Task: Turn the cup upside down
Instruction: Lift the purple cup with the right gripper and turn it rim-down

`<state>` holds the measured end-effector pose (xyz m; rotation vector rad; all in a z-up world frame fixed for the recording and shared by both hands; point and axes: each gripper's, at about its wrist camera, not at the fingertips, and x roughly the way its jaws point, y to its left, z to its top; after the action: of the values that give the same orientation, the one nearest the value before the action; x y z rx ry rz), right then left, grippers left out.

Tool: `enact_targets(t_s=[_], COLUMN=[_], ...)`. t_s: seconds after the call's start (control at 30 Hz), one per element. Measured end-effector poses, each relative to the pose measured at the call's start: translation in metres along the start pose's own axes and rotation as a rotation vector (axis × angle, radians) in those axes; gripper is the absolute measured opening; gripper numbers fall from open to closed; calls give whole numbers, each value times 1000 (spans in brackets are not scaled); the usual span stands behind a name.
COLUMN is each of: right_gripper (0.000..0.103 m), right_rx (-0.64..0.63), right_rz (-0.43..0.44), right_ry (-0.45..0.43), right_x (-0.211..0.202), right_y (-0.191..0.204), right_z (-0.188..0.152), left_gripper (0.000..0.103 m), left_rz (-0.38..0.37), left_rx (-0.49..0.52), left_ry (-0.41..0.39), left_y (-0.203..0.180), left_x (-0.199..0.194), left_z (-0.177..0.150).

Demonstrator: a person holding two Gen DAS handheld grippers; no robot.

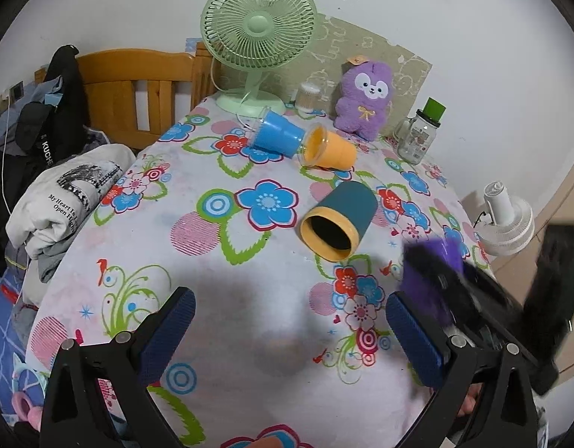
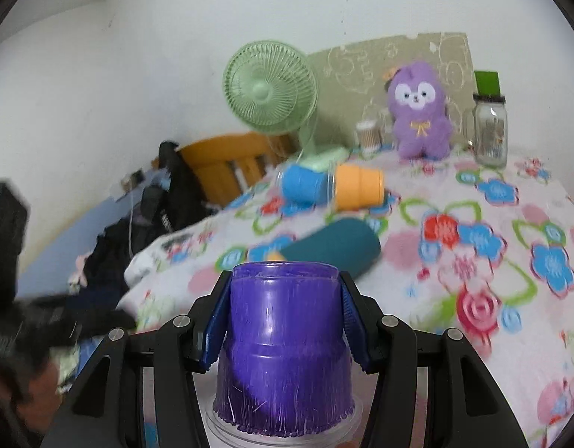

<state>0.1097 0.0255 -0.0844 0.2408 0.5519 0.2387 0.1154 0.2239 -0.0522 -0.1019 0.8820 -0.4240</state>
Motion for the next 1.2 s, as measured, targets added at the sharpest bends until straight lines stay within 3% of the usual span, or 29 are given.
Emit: enact_targets(t_s=[0.17, 0.43, 0.73, 0.83, 0.93, 1.0, 1.2], right_gripper=[57, 57, 57, 57, 60, 74, 76], right_rx=[-54, -88, -59, -74, -95, -95, -87], right_rz=[-26, -61, -101, -95, -98, -121, -104], right_ry=[67, 68, 168, 150, 129, 139, 153], right_x=[34, 6, -7, -16, -20, -15, -11], right_y=[14, 19, 27, 35, 41, 42, 40], right_z=[-13, -27, -21, -19, -13, -10, -10], left_gripper=[103, 103, 103, 103, 103, 103, 103], left_rz=[18, 25, -2, -4, -5, -8, -2], left_rx=[9, -23, 2, 3, 6, 9, 14], left_ry=[-7, 7, 11, 6, 3, 5, -4], left_y=[0, 14, 4, 3, 2, 0, 0], left_x=[-5, 0, 0, -2, -4, -4, -9], left_z=[-2, -1, -2, -2, -2, -3, -3])
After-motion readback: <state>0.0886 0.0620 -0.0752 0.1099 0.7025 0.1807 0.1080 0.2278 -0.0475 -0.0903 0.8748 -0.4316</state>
